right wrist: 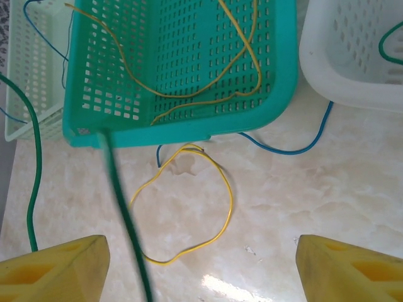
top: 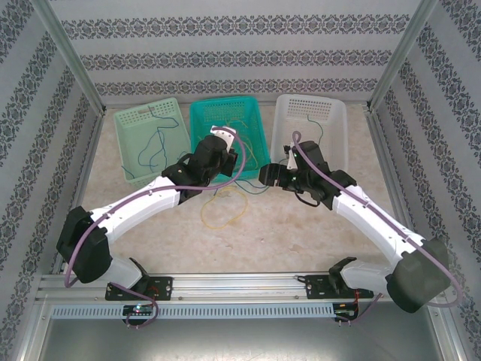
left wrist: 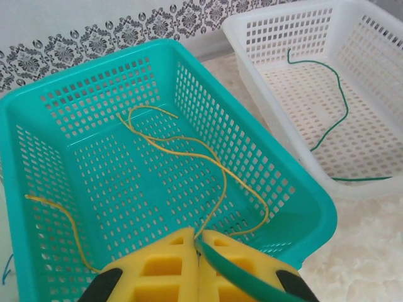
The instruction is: Untangle the cables
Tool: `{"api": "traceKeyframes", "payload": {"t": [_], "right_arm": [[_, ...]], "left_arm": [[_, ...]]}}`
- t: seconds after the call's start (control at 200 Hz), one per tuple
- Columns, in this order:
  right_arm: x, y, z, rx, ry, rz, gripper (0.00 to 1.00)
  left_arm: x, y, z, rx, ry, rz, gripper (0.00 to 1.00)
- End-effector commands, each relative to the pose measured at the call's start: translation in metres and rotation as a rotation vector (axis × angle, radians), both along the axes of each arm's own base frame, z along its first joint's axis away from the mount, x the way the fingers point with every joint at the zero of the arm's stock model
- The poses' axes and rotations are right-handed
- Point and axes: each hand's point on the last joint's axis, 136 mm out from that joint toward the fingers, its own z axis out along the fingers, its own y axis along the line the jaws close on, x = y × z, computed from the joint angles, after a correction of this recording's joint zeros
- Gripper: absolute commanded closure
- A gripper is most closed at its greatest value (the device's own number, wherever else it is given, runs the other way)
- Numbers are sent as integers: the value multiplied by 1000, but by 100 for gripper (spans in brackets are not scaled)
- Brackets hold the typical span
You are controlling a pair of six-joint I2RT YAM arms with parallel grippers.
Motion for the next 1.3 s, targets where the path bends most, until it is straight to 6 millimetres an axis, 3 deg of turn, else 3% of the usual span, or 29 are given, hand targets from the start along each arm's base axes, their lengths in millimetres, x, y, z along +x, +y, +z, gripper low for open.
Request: {"api": "traceKeyframes", "payload": {"t": [0.0, 0.055, 0.185, 0.24, 0.425, 0.59, 0.784, 1.029, 1.189, 1.244, 1.294], "right_arm": [[13, -4, -2, -10, -23, -73, 29], [18, -5, -1, -5, -36, -94, 37], [28, -6, 6, 19, -80, -148, 73], [32, -7, 11, 34, -107, -168, 84], [41, -19, 32, 134, -230, -285, 100], [37, -36, 41, 219, -321, -393, 100], [16, -78, 64, 287, -518, -583, 100], [-5, -76, 92, 198, -692, -559, 100], [-6, -84, 108, 174, -752, -572, 100], [-3, -89, 109, 175, -741, -581, 100], [2, -98, 110, 177, -720, -604, 100]], "left_arm": [[-3, -10, 15, -107, -45, -7, 100], [-6, -11, 15, -121, -49, -14, 100], [-11, -4, 11, -132, -47, 3, 99], [-13, 1, 9, -148, -47, 22, 99], [-20, 10, -2, -308, -31, 83, 99], [-20, 26, -21, -486, 19, 164, 99], [-15, 43, -26, -688, 62, 232, 99], [-7, 11, -37, -870, 216, 162, 100], [-3, -5, -42, -901, 290, 133, 100], [-1, -6, -40, -858, 298, 134, 87], [1, -5, -34, -811, 293, 140, 61]]}}
